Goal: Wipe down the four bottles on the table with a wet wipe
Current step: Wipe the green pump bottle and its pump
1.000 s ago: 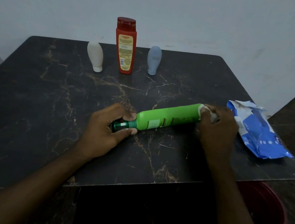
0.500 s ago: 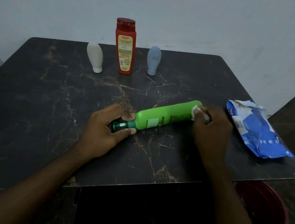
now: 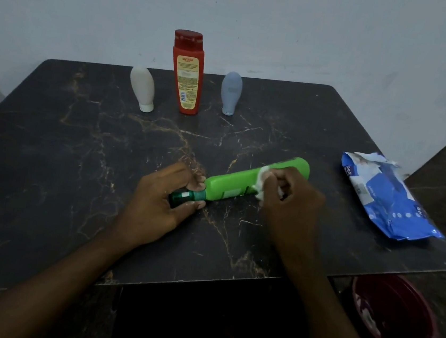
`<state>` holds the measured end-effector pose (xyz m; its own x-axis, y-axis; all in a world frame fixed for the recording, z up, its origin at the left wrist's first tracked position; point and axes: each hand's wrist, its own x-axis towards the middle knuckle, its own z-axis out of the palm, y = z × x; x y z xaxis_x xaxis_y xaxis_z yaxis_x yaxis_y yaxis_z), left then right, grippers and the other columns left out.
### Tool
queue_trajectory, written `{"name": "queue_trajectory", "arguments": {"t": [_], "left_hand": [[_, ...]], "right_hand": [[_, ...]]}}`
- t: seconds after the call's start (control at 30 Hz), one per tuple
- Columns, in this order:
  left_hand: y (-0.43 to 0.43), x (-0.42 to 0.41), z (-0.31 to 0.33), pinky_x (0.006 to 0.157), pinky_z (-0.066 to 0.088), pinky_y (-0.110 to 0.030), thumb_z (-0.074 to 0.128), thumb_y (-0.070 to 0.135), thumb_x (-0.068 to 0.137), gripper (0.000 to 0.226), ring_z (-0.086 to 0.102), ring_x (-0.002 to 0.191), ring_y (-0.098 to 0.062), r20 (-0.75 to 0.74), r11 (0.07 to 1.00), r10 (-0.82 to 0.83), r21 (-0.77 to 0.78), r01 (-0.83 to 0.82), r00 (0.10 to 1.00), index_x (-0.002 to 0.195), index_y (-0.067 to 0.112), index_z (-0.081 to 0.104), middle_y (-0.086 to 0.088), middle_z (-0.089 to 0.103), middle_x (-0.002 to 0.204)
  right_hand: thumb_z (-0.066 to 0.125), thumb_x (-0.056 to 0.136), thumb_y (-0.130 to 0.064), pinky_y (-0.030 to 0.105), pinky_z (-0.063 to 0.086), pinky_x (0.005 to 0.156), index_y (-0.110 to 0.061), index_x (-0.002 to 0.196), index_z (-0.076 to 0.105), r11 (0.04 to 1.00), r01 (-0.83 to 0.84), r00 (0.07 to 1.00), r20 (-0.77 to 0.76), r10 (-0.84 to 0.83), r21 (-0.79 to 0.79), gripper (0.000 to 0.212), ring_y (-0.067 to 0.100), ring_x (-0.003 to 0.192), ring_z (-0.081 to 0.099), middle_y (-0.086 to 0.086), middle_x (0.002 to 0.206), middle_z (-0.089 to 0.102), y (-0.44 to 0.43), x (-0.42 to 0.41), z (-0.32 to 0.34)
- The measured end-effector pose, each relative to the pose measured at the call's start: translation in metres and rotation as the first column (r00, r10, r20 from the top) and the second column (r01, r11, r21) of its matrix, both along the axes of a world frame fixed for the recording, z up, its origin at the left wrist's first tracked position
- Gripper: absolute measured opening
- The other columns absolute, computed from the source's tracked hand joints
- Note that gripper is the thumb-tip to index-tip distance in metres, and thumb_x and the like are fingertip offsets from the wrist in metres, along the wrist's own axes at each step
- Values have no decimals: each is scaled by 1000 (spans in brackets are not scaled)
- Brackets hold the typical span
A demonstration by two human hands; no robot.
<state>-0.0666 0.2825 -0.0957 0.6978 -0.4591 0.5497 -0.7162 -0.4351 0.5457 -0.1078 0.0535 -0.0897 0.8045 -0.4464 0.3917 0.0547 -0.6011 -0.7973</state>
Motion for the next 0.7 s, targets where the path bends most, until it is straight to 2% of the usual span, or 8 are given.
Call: {"name": "queue_trajectory", "arguments": {"t": [0.17,0.2,0.27,0.3,0.4,0.53,0.6,0.7], "left_hand": [[-1,-2,1,80,55,-34,89,4,75,28,68,99,-12,0,1000,0,20,0,1000,95,6,70,-1,68,100],[0,-2,1,80,55,-34,89,4,75,28,68,98,-13,2,1000,3,25,-3,1000,95,6,70,0,68,100],[-1,-3,2,81,54,-32,88,4,75,28,67,99,-10,7,1000,0,29,0,1000,95,7,69,0,68,102],[-1,-3,2,82,54,-31,88,3,75,28,66,100,-8,11,1000,-3,31,3,1000,95,7,69,1,68,102],[-1,-3,2,83,55,-32,88,2,75,27,68,102,-10,2,1000,-1,21,1,1000,93,5,69,-1,69,102],[0,-3,2,83,55,-29,89,1,73,28,67,101,-8,-2,1000,6,10,-6,1000,92,5,69,-1,68,102],[0,-2,1,83,56,-32,89,2,73,28,68,101,-9,-12,1000,6,-5,-6,1000,93,5,70,-1,69,102],[1,1,-1,78,56,-40,89,4,75,27,69,97,-17,-16,1000,-2,-16,2,1000,94,5,70,-2,68,99]], "right_hand": [[59,96,-27,5,47,64,-18,100,71,986,161,986,-50,-159,34,16,-1,77,61,-6,85,65,-59,15,4],[57,97,-26,9,49,69,-16,102,71,985,172,984,-54,-171,21,18,2,78,61,-2,89,66,-62,17,2],[53,98,-23,33,54,79,-11,102,69,980,182,981,-52,-187,-80,20,14,81,60,5,94,65,-52,17,-1],[53,99,-20,36,52,79,-10,102,68,977,170,984,-26,-175,-131,19,16,81,58,7,95,64,-40,15,0],[54,99,-13,24,50,74,-6,109,68,977,24,998,54,-13,-212,19,10,79,54,8,100,61,11,2,2],[55,98,-10,25,54,70,-6,116,66,942,-159,985,23,174,-297,22,13,80,58,6,106,59,43,-11,3],[54,98,-9,20,54,70,-7,117,65,940,-151,987,10,161,-305,22,9,80,57,3,106,59,29,-4,3],[50,101,-14,12,45,68,-7,106,67,943,-10,1000,19,17,-333,19,2,70,48,1,97,54,-14,11,2]]}}
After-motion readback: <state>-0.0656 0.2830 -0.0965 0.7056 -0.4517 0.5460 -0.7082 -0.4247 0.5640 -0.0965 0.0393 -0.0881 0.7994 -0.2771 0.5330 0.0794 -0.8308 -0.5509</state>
